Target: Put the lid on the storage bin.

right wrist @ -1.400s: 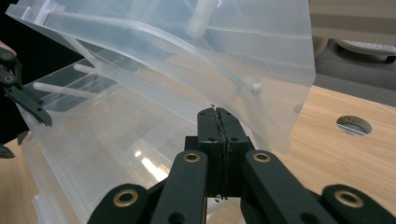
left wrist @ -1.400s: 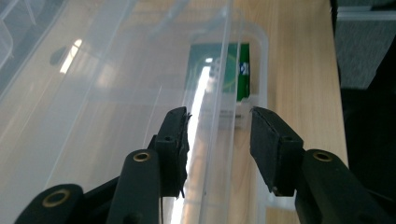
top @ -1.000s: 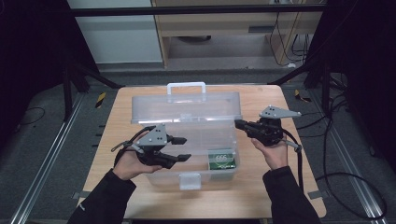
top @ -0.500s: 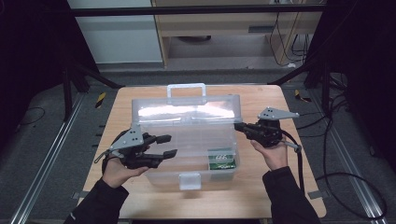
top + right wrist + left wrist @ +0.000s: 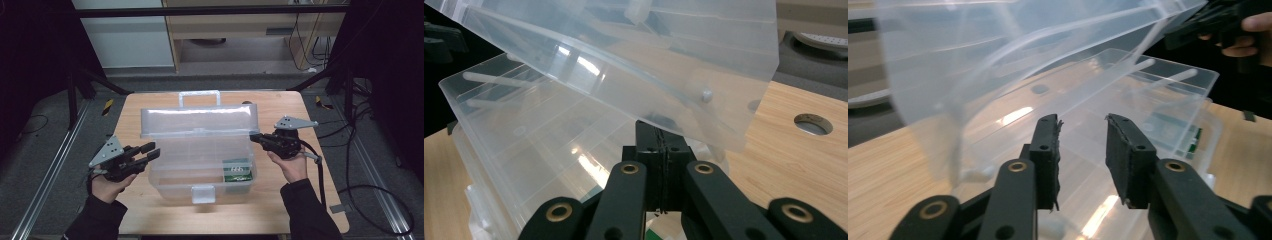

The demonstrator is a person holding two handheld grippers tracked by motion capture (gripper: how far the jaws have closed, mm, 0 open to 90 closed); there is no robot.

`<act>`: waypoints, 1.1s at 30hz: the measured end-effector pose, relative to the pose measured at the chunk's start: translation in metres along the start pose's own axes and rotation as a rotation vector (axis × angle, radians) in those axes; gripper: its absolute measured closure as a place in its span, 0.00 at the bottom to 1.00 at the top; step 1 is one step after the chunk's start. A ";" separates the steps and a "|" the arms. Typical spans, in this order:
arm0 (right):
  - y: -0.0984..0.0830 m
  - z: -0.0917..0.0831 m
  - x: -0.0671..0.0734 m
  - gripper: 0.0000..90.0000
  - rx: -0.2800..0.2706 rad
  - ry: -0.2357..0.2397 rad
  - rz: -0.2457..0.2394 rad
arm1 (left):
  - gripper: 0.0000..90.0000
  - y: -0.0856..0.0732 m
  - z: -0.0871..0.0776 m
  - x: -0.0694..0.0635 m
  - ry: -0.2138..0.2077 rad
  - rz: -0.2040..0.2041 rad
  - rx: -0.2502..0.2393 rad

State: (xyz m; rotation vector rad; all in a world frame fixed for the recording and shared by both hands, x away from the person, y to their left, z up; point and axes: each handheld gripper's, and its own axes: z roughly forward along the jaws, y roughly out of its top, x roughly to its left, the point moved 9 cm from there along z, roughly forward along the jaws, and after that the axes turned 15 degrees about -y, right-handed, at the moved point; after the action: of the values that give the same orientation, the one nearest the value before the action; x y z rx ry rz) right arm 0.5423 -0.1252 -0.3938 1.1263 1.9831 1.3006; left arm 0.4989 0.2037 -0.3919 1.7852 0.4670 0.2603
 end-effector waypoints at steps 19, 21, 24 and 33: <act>-0.015 -0.004 0.006 1.00 0.063 0.011 -0.030 | 0.97 -0.013 -0.015 0.013 0.086 -0.059 0.012; -0.017 -0.004 0.006 1.00 0.068 0.008 -0.040 | 0.97 -0.016 -0.016 0.012 0.085 -0.057 0.022; -0.022 -0.007 0.008 1.00 0.090 -0.001 -0.065 | 0.97 -0.021 -0.016 0.011 0.075 -0.053 0.041; -0.043 -0.015 0.006 0.99 0.130 -0.019 -0.082 | 0.95 -0.043 -0.018 0.010 0.066 -0.040 0.121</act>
State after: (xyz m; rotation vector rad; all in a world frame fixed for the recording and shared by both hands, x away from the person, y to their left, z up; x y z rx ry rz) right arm 0.5121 -0.1362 -0.4264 1.0995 2.1026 1.1291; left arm 0.4928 0.2331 -0.4292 1.8871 0.5757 0.2687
